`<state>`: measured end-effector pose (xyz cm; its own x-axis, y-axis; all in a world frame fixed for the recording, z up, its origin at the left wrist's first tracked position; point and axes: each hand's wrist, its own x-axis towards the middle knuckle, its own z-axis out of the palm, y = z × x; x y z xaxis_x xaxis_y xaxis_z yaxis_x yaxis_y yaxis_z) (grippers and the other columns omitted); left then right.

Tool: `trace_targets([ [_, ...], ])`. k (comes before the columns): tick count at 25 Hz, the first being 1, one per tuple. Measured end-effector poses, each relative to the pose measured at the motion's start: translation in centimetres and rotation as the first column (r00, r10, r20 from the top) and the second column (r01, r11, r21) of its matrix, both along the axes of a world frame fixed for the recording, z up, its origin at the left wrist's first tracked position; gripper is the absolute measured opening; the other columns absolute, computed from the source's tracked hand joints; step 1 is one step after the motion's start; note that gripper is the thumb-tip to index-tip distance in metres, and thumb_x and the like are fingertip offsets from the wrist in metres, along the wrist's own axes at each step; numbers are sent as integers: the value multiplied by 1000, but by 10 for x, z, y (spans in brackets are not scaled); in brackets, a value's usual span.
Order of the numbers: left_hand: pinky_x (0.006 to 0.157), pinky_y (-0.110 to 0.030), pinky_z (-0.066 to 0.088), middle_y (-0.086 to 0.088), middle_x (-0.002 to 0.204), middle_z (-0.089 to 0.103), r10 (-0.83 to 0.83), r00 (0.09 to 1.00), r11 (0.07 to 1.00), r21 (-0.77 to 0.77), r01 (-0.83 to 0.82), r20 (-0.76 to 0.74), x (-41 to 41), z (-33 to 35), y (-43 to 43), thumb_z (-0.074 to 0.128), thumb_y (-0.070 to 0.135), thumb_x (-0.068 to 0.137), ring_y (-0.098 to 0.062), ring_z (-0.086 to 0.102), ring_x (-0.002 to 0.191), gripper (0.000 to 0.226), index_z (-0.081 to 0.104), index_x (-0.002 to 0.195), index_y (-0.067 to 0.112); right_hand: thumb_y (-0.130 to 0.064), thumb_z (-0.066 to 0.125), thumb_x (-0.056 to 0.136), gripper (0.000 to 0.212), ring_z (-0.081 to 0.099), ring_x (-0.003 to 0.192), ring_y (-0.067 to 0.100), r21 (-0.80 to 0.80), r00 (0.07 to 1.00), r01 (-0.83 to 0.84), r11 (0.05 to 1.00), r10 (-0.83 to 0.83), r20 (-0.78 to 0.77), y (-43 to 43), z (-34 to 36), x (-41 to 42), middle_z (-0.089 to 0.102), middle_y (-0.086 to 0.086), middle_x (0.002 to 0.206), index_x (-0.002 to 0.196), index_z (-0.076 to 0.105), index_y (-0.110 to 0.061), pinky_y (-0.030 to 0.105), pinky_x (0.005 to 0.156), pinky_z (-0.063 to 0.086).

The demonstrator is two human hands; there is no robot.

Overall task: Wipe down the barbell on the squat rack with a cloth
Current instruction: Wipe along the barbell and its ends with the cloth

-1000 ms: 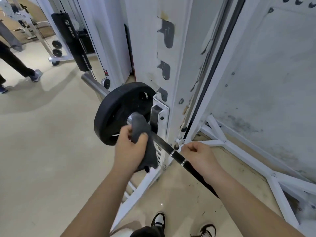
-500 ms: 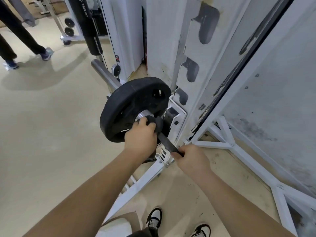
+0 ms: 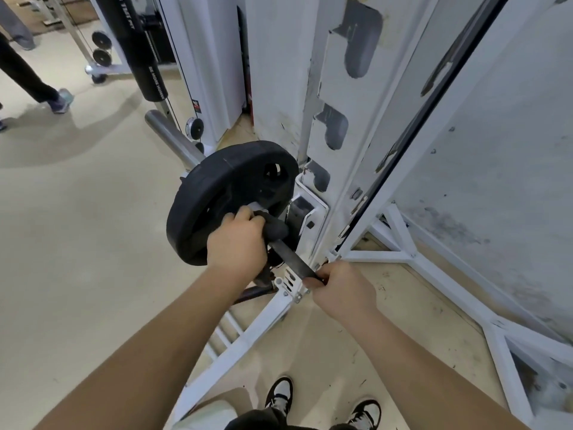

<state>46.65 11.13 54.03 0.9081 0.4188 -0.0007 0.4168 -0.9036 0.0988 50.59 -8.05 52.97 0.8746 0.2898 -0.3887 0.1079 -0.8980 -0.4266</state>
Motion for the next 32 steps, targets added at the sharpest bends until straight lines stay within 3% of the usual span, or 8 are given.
trace_targets([
  [2, 62, -36, 45, 1, 121, 58, -24, 1000, 1000, 6, 24, -8, -2, 5, -18, 57, 17, 88, -29, 56, 108, 25, 70, 110, 21, -51, 66, 83, 25, 64, 68, 18, -4, 1000, 4, 1000, -4, 29, 2, 0, -2, 67, -6, 66, 79, 73, -28, 25, 58, 47],
  [6, 56, -32, 41, 8, 114, 57, -335, 941, 941, -71, 331, -43, -36, -4, -55, 64, 20, 85, -23, 57, 107, 19, 71, 102, 26, -42, 66, 80, 18, 65, 71, 24, -33, 998, -6, 999, 9, 65, 1, 1, -2, 64, -4, 65, 75, 69, -26, 26, 54, 43],
  [9, 47, -32, 41, 3, 107, 63, -135, 985, 990, -18, 138, 108, -21, -12, -15, 70, 17, 80, -28, 61, 95, 17, 73, 96, 22, -55, 67, 83, 24, 65, 70, 18, 28, 1000, -2, 1000, 2, -8, -3, 3, -2, 64, -8, 64, 79, 72, -32, 26, 57, 42],
  [12, 46, -33, 38, -4, 102, 65, -27, 996, 999, -36, 30, 81, -19, -11, -27, 75, 11, 74, -33, 60, 91, 20, 71, 94, 15, -62, 69, 79, 42, 59, 66, 21, 104, 999, 34, 994, -30, -37, -16, 5, -6, 58, -3, 63, 77, 66, -20, 30, 59, 40],
  [17, 41, -33, 48, 3, 98, 63, -395, 908, 912, -63, 406, 137, -56, -27, -56, 75, 13, 70, -26, 61, 84, 23, 71, 91, 21, -53, 73, 74, 35, 64, 67, 19, -21, 1000, -6, 1000, 5, -27, -47, 8, -12, 64, -2, 67, 73, 66, -19, 32, 57, 45],
  [22, 48, -35, 42, -12, 105, 64, 48, 976, 987, -162, -13, 213, -24, -25, -57, 73, 13, 78, -36, 62, 86, 20, 70, 98, 10, -33, 73, 78, 13, 66, 66, 19, -36, 1000, 29, 999, -29, 3, -40, 7, -18, 68, -4, 68, 71, 68, -24, 34, 61, 55],
  [28, 68, -34, 53, 0, 106, 62, -123, 965, 827, -513, 229, 231, -82, -33, -105, 59, 30, 88, -26, 67, 88, 23, 70, 106, 21, -26, 66, 72, 5, 64, 71, 24, -121, 999, -1, 993, 6, 38, -39, 9, -15, 67, -3, 72, 73, 64, -21, 27, 56, 45],
  [32, 77, -34, 46, 3, 113, 59, 267, 905, 848, -527, -59, 330, -57, -2, -45, 55, 35, 97, -18, 56, 92, 20, 66, 109, 22, -34, 70, 79, 9, 67, 71, 19, -108, 1000, 14, 994, -12, 20, -39, 8, -18, 69, -8, 73, 79, 68, -26, 27, 63, 50],
])
